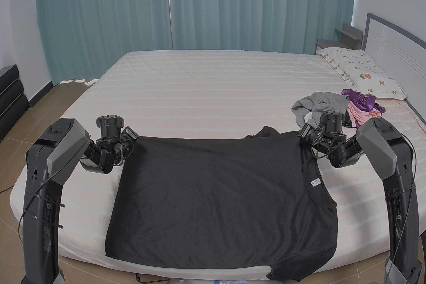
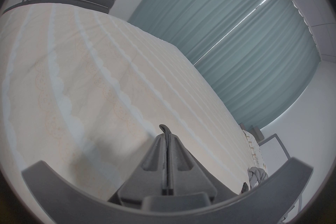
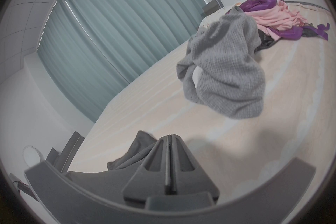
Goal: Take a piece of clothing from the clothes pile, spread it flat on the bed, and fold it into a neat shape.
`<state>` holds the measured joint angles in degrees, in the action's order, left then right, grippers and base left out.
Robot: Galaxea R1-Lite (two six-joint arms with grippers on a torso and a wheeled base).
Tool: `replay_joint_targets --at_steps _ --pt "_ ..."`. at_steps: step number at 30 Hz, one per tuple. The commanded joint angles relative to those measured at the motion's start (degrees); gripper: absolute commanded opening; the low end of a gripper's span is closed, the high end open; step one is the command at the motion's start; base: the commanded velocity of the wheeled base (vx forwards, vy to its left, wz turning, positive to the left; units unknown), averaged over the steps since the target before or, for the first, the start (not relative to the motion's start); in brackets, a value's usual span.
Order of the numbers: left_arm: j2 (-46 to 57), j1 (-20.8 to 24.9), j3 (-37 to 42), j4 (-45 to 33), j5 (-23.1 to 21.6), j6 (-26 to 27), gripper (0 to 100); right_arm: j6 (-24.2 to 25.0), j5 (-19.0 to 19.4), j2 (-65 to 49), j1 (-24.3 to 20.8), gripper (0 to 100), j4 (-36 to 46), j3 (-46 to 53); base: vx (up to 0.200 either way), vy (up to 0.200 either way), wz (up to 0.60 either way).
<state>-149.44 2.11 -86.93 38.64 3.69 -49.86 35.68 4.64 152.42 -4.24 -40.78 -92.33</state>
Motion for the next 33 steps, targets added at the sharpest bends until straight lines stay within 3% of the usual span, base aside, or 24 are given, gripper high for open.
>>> replay_joint_targets --at_steps 1,18,33 --pt "-0.67 -0.09 -0.7 1.26 0.17 -0.06 0 0.09 -1.57 -0.46 0.2 0 -0.44 -1.98 0.0 0.0 0.0" --pt "-2.34 -0.61 -1.49 4.33 0.26 0.2 0 0.0 -4.21 0.42 0.02 0 -2.55 -4.96 0.0 0.0 0.0" --pt "-1.9 -1.14 -0.78 6.36 3.95 0.55 0 -0.97 -5.0 5.78 -1.47 0 -2.38 -9.97 0.0 0.0 0.0"
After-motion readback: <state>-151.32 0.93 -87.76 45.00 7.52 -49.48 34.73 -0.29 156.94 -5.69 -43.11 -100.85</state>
